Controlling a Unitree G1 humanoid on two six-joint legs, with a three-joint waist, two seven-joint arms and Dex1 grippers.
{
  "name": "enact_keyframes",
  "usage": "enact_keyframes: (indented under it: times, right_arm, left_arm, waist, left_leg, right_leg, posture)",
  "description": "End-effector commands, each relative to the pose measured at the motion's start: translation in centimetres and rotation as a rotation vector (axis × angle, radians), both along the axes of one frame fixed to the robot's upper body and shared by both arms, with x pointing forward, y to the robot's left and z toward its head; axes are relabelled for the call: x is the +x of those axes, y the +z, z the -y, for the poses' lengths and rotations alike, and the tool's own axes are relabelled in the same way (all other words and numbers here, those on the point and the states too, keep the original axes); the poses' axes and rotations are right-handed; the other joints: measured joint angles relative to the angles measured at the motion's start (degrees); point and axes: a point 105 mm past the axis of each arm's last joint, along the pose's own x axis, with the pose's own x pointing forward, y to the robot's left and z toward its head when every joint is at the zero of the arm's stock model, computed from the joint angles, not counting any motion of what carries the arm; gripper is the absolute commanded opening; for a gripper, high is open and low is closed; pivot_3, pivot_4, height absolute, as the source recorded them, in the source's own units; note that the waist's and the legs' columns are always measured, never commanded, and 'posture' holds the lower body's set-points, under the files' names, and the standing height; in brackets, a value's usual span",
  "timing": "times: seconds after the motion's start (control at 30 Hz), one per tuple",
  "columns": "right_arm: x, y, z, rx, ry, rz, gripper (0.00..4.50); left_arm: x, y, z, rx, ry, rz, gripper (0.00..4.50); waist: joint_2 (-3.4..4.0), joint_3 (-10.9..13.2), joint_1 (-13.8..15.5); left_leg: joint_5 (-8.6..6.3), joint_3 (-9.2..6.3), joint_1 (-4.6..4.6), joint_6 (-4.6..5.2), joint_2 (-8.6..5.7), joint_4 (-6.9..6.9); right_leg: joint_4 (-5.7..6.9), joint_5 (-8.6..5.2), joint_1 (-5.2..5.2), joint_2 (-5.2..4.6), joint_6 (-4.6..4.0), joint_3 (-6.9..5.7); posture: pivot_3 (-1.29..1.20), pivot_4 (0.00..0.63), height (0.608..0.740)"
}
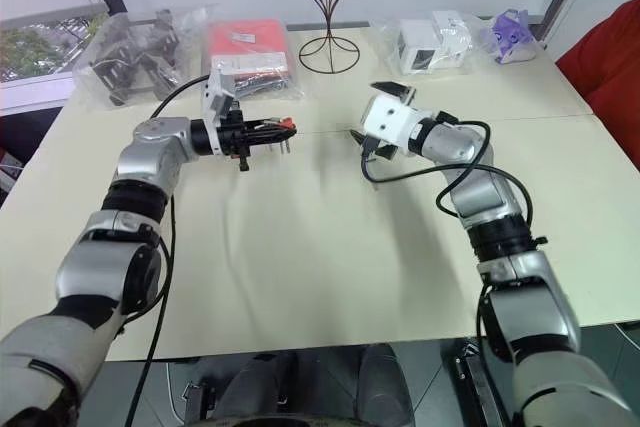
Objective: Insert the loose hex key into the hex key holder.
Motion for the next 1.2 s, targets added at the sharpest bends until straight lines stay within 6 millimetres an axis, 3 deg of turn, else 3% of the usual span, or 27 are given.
enact_keyframes:
  times: [0.03, 0.4, 0.6, 0.9, 0.97, 1.07, 1.2]
  right_arm:
    - [-1.1, 0.1, 0.9, 0.204, -0.128, -0.194, 4.46]
    - [-3.2, -4.5, 0.5, 0.32, -0.266, -0.547, 4.46]
    - [-2.1, -6.3, 0.1, 0.319, -0.301, -0.575, 4.46]
    - [-0.5, -8.9, -1.0, 0.238, -0.32, -0.558, 4.46]
    - [-0.6, -9.4, -1.3, 0.221, -0.319, -0.57, 3.95]
    - [-1.0, -10.1, -1.5, 0.214, -0.326, -0.599, 2.7]
    - [-1.0, -10.0, -1.3, 0.223, -0.338, -0.598, 0.59]
  left_arm:
    - [-1.1, 1.2, -0.4, 0.015, 0.036, 0.106, 0.0]
    - [-5.3, 0.1, -0.9, 0.058, 0.1, 0.072, 0.0]
    - [-5.9, -0.6, -1.5, 0.11, 0.108, 0.063, 0.0]
    - [-6.1, -1.0, -0.8, 0.09, 0.109, 0.057, 0.0]
    - [-6.2, -1.1, -0.6, 0.086, 0.108, 0.055, 0.0]
    - [-6.3, -1.3, -0.6, 0.083, 0.108, 0.051, 0.0]
    - [-6.4, -1.4, -0.6, 0.083, 0.108, 0.05, 0.0]
  waist:
    - [0.02, 0.0, 0.1]
    - [0.05, 0.0, 0.7]
    - [0.05, 0.0, 0.9]
    - [-0.02, -0.1, 0.6]
    - [-0.01, -0.1, 0.4]
    - [-0.01, -0.1, 0.2]
    - [-0.01, -0.1, 0.2]
  left_leg:
    - [0.0, 0.0, -0.01, 0.0, 0.0, -0.01]
    - [-0.01, -0.01, -0.03, 0.03, -0.03, 0.06]
    - [-0.01, 0.0, -0.03, 0.03, -0.03, 0.06]
    - [-0.01, 0.02, 0.14, 0.02, -0.01, 0.04]
    - [-0.01, 0.02, 0.2, 0.02, -0.01, 0.03]
    - [-0.02, 0.02, 0.27, 0.03, -0.01, -0.01]
    - [-0.02, 0.01, 0.29, 0.03, -0.01, -0.03]
  right_leg:
    - [0.0, 0.0, -0.01, -0.01, 0.0, 0.01]
    - [0.02, 0.0, -0.03, -0.04, -0.01, 0.02]
    - [0.01, 0.01, -0.02, -0.05, -0.01, 0.02]
    - [0.01, 0.01, 0.11, -0.03, -0.02, 0.02]
    - [0.01, 0.01, 0.16, -0.03, -0.01, 0.02]
    - [0.01, 0.01, 0.21, -0.03, -0.02, 0.02]
    - [0.01, 0.01, 0.23, -0.03, -0.02, 0.02]
  posture:
    - [0.0, 0.15, 0.74]
    - [0.0, 0.15, 0.74]
    - [0.0, 0.15, 0.74]
    - [0.0, 0.15, 0.74]
    - [0.0, 0.15, 0.74]
    - [0.0, 0.15, 0.74]
    - [0.0, 0.15, 0.74]
